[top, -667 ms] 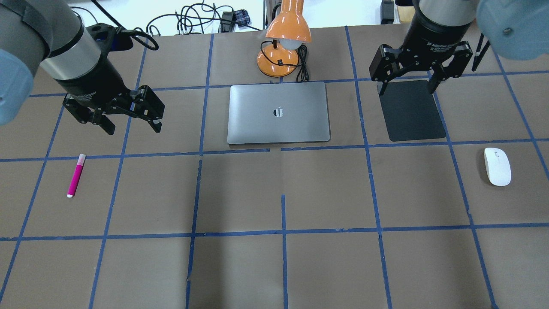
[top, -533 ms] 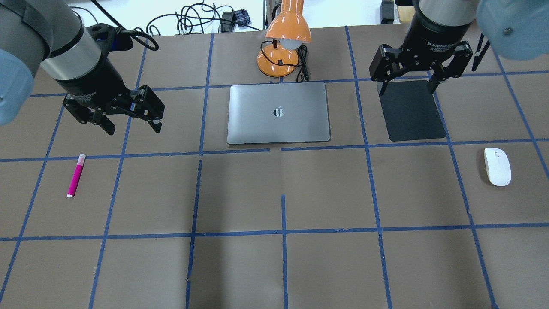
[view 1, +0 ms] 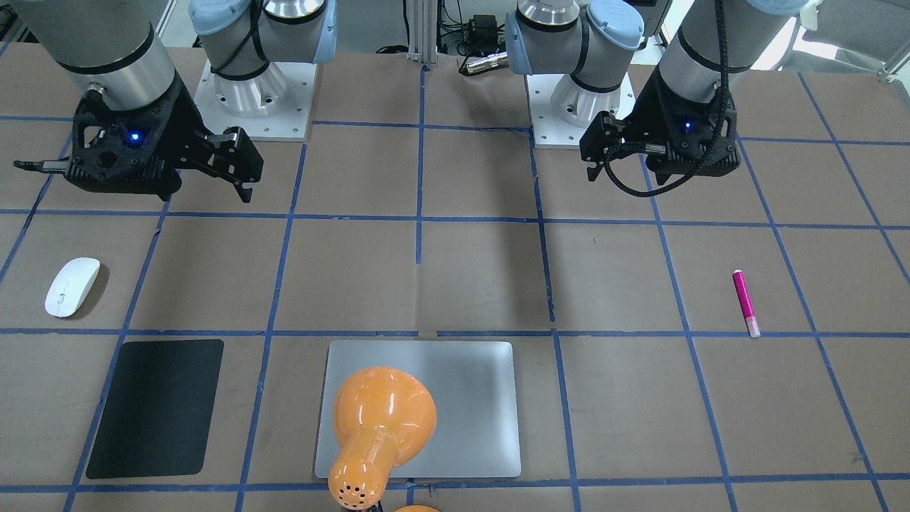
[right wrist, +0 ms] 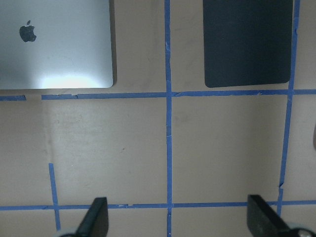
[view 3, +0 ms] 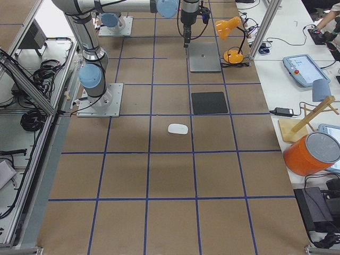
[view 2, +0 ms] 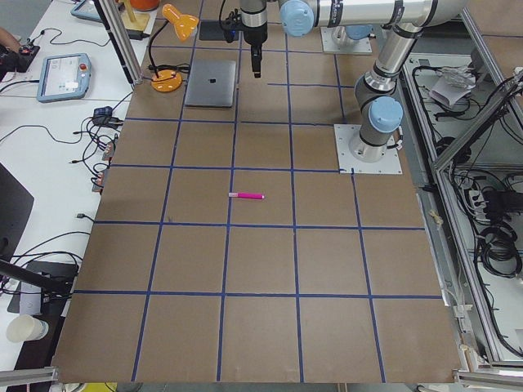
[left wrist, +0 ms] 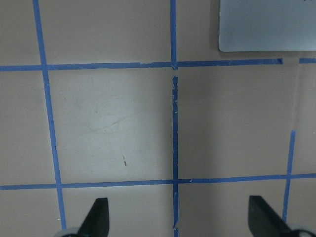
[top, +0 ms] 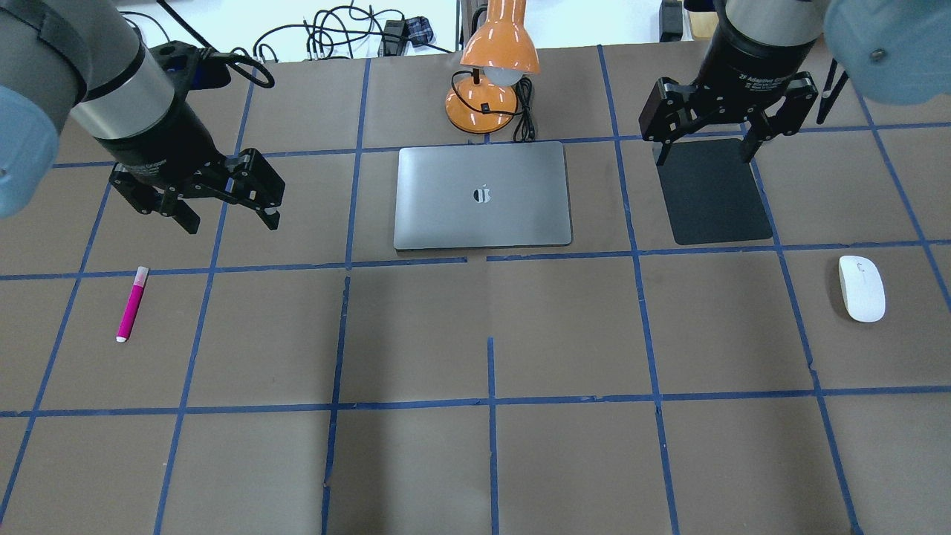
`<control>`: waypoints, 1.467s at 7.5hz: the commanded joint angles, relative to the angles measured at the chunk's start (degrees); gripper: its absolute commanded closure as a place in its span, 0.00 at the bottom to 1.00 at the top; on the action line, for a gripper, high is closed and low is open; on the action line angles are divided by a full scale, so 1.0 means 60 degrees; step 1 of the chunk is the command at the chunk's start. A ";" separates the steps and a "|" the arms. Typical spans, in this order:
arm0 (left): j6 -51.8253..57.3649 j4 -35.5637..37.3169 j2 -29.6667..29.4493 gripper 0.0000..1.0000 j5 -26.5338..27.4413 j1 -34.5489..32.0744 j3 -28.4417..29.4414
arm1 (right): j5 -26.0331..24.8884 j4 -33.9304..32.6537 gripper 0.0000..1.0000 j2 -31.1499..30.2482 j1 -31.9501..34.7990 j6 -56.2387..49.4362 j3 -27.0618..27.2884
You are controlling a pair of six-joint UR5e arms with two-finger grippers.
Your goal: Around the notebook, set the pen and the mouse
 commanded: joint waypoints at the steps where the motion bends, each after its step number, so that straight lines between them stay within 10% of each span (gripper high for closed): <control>1: 0.0070 0.0061 -0.0088 0.00 0.0025 0.0202 -0.0022 | 0.0001 0.0000 0.00 0.0006 0.0000 -0.0035 0.0015; 4: 0.0100 0.0120 -0.0308 0.00 0.0025 0.1283 -0.0123 | -0.0144 -0.0043 0.03 0.0094 -0.1222 -0.1375 0.0654; 8: 0.2109 0.1417 -0.1242 0.00 0.0054 0.3829 -0.0811 | -0.0145 -0.4849 0.00 0.0602 -0.4828 -0.4458 0.3906; 11: 0.5439 0.3339 -0.2224 0.00 0.0040 0.5121 -0.1484 | -0.0306 -0.6167 0.00 0.2302 -0.5902 -0.4958 0.4014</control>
